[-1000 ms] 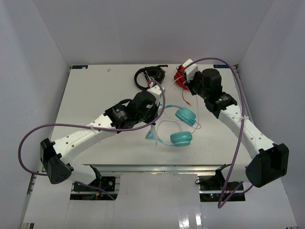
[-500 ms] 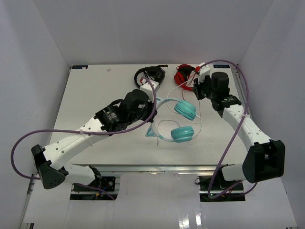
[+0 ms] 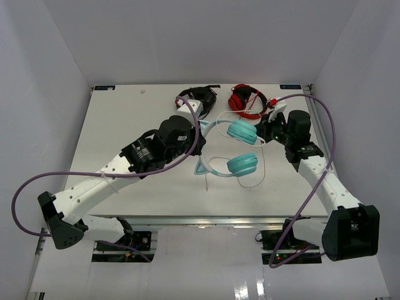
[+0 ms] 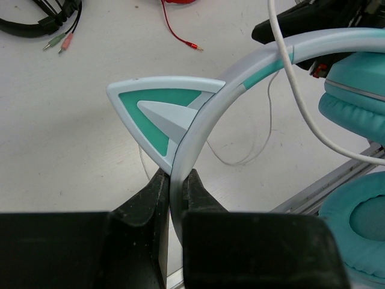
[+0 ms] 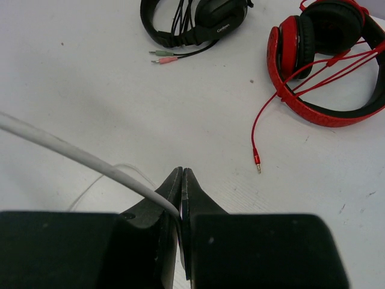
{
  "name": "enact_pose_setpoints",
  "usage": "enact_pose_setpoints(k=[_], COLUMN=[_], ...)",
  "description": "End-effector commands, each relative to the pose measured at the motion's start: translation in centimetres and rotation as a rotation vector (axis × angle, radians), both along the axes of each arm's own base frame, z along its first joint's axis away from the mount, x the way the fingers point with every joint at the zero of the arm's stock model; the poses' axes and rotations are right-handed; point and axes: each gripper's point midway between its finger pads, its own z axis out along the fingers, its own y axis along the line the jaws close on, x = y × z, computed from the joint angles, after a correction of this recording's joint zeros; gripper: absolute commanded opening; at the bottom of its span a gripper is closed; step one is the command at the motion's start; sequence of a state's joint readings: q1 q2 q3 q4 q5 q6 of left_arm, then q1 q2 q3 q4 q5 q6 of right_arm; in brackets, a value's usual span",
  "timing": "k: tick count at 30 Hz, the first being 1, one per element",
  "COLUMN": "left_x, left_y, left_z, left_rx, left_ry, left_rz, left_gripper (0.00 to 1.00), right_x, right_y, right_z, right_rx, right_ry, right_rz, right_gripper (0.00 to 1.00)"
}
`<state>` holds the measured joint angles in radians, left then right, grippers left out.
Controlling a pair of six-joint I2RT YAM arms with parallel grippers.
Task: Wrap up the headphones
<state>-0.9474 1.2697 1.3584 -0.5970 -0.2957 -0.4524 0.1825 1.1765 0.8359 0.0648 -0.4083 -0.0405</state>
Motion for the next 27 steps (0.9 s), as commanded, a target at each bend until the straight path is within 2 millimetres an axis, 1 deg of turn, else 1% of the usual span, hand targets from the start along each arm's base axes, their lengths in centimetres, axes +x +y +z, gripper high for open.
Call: enact_pose_setpoints(k=[1, 4, 7, 11, 13, 17, 20, 25, 27], left_x=[0.7, 0.9, 1.5, 2.8, 3.5, 4.7, 5.2, 5.7, 5.9], left_y=[0.2, 0.4, 0.3, -0.3, -0.6, -1.0, -1.3, -1.2, -1.0], left_z=[6.9, 7.8, 9.2, 11.9, 13.2, 15.0, 15.8, 16.7, 16.9], left_rx=[-0.203, -0.219, -0.233, -0.253, -0.263, -0.273, -0.284, -0.298, -0.3], left_ry=[-0.098, -0.112, -0.139, -0.183, -0.208, -0.249, -0.268, -0.294, -0.305], left_rz=[0.081, 0.094, 0.114, 0.141, 0.165, 0.198, 0.206, 0.231, 0.247], left_gripper=[0.0, 0.0, 0.0, 0.0, 0.0, 0.0, 0.0, 0.0, 0.0], right_x=[-0.5, -1.0, -2.0, -3.8, -4.4, -5.4, -6.9, -8.0, -8.2], right_y=[0.2, 0.3, 1.2, 2.7, 3.1, 3.9, 4.8, 5.2, 5.3], right_z=[2.5, 2.5, 1.6, 1.3, 1.5, 2.1, 2.7, 3.7, 3.7], right_rx=[0.131, 0.158, 0.18, 0.226, 0.239, 0.265, 0.286, 0.3, 0.302], right_ry=[-0.049, -0.045, -0.021, -0.001, -0.007, -0.021, -0.029, -0.054, -0.056], right_rz=[0.024, 0.042, 0.102, 0.222, 0.266, 0.344, 0.451, 0.525, 0.534], right_gripper=[0.08, 0.08, 0.08, 0.08, 0.08, 0.08, 0.08, 0.08, 0.08])
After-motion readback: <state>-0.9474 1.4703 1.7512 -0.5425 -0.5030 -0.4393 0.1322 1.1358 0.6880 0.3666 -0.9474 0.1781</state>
